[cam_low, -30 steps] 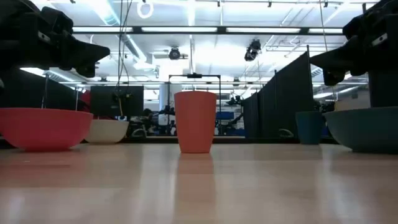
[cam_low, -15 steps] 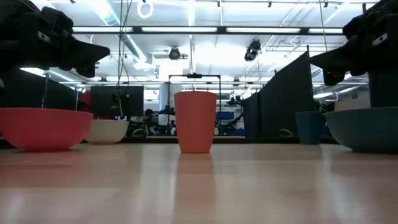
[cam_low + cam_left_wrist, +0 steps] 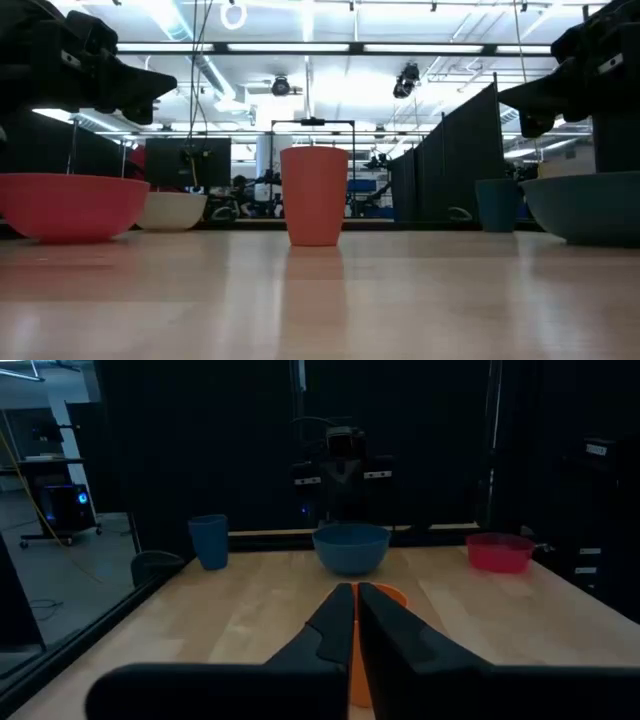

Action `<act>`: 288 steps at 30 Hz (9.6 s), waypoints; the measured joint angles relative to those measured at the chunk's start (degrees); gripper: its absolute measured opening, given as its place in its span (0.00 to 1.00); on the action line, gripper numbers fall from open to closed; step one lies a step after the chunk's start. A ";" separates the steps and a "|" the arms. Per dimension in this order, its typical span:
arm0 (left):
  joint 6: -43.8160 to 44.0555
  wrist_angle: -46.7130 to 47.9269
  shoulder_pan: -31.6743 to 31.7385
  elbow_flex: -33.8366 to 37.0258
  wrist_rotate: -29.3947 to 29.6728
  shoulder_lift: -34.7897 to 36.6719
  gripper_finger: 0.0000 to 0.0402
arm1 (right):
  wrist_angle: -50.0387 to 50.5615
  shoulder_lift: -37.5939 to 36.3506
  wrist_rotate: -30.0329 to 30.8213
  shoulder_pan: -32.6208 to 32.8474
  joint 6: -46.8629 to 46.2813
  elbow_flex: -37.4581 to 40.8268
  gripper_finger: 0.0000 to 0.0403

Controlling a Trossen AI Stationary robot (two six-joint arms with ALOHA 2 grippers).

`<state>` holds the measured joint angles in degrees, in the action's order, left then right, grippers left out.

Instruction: Nest bowls inside each other

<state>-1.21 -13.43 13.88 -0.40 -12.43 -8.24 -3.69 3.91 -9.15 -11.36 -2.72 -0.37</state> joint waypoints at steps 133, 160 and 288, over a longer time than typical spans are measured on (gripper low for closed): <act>16.81 40.13 -0.01 -25.40 11.74 -4.29 0.10 | -17.07 40.96 4.91 9.04 -1.52 -25.45 0.00; 11.92 81.91 -0.12 -51.73 11.58 -34.20 0.60 | -18.98 46.79 4.86 7.92 1.54 -28.29 0.00; 62.99 68.65 -72.49 -76.39 12.83 -86.35 0.12 | -25.54 50.98 10.60 7.81 2.82 -28.34 0.00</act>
<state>61.78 55.22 -58.61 -76.79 0.40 -94.59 -29.23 54.89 1.45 -3.55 0.10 -28.71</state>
